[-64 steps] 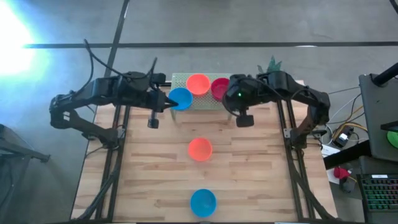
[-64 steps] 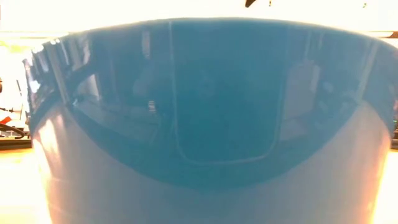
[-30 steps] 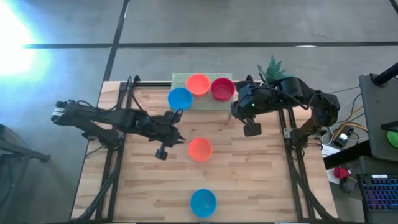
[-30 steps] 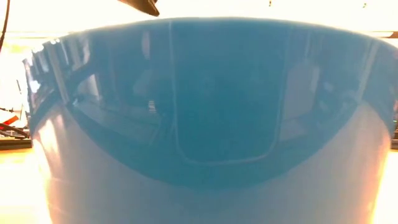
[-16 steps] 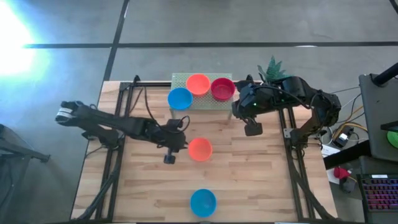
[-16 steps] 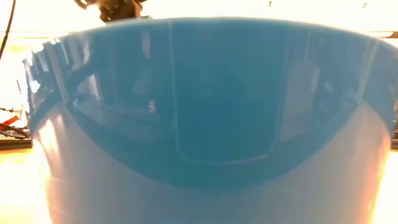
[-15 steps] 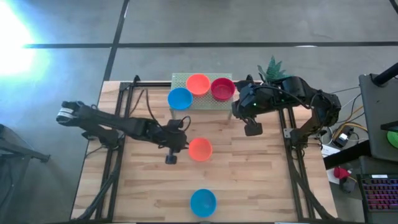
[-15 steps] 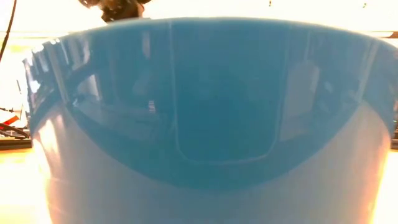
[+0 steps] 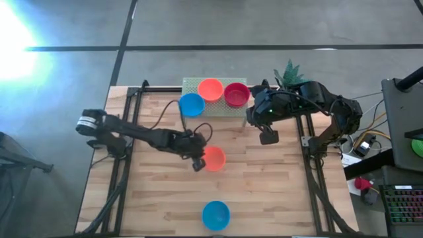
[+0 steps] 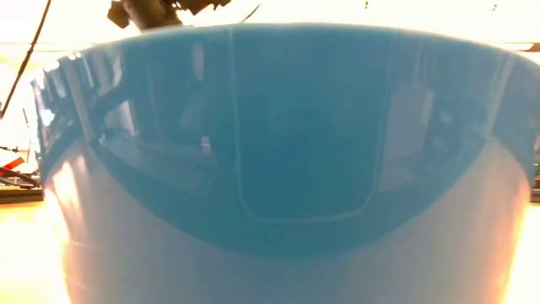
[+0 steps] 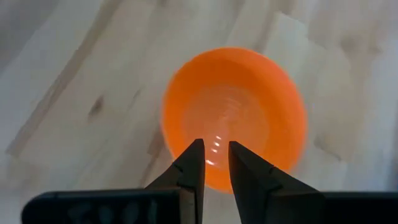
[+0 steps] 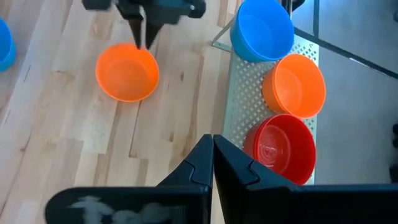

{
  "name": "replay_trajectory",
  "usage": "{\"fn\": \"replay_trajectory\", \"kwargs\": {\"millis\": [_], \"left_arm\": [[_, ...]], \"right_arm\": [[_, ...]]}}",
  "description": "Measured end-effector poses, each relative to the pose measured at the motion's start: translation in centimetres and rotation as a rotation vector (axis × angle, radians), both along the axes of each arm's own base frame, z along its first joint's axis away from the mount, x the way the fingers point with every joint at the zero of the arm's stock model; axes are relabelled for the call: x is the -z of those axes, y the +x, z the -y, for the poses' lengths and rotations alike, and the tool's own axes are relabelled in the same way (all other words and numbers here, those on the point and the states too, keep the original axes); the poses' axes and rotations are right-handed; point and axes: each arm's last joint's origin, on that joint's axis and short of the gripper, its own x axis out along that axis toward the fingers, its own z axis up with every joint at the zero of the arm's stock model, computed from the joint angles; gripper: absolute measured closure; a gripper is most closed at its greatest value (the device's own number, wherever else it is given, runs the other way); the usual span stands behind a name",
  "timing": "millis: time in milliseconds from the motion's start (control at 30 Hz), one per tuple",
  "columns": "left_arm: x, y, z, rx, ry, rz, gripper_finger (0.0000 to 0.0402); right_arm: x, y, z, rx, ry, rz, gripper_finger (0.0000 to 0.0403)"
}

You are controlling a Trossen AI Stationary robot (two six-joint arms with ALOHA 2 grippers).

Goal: Pick & Place Mini bowls
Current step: Stack the orange bowl on the orange bowls on the shelf

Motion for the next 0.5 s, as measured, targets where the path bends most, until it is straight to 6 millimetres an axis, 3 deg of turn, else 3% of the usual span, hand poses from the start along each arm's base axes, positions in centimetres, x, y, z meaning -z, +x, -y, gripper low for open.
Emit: {"fn": "replay_trajectory", "kwargs": {"millis": [500], "left_arm": [[1.9,1.2,-2.0,-0.115,-0.078,-0.058,0.0337]], "right_arm": [[0.0,0.0,0.0,0.016,0.01,0.005,0.0394]]}}
